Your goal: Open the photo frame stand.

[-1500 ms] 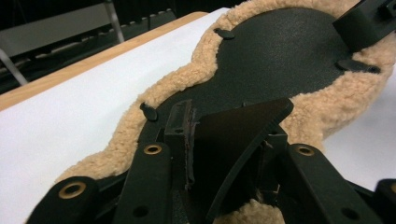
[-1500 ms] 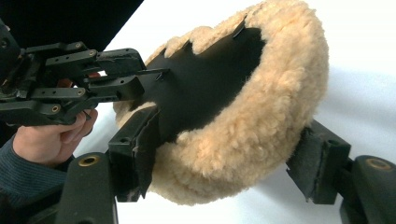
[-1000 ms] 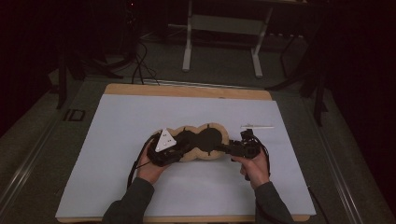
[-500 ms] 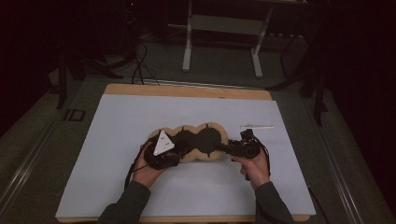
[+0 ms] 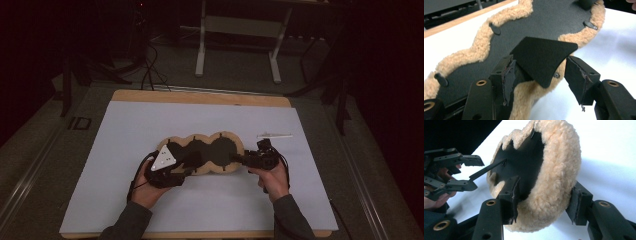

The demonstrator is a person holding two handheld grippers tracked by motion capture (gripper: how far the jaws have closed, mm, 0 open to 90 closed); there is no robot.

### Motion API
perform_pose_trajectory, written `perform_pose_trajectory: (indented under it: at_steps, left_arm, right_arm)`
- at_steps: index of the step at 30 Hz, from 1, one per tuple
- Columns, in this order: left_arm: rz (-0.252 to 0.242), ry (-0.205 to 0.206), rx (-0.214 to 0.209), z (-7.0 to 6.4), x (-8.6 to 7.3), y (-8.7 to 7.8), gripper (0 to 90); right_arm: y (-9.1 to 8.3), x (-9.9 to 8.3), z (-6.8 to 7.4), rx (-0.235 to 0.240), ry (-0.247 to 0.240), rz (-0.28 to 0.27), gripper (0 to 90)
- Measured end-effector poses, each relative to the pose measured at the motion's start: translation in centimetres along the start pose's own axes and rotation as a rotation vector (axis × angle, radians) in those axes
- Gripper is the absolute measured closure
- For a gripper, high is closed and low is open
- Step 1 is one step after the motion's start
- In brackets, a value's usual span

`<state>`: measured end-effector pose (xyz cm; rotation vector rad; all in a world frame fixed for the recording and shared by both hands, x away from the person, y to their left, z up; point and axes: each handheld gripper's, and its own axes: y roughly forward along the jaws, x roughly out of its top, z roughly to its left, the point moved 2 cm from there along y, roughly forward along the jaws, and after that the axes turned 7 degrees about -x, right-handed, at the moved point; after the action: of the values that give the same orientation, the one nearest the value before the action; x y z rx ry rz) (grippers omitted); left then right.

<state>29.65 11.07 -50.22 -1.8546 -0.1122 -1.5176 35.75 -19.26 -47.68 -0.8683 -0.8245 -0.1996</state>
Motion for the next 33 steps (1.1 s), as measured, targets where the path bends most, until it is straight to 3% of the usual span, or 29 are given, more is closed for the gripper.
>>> perform_pose_trajectory:
  at_steps: [5, 11, 16, 33]
  left_arm:
    - [-0.028, -0.015, -0.014, 0.2, -0.3, -0.9, 41.7]
    - [-0.057, -0.036, 0.000, 0.9, -0.6, -2.0, 41.8]
    - [-0.037, -0.057, 0.036, 1.7, -0.9, -2.5, 43.1]
    - [-0.030, -0.157, 0.069, 4.6, -2.2, -4.2, 43.3]
  right_arm:
    - [0.0, -0.1, -0.1, -0.008, -0.007, 0.006, 50.3]
    - [0.0, -0.1, 0.0, -0.011, -0.024, 0.005, 50.5]
    - [0.0, -0.1, 0.1, -0.017, -0.035, 0.010, 50.5]
    - [-0.3, -0.3, 0.4, -0.040, -0.117, 0.025, 52.0]
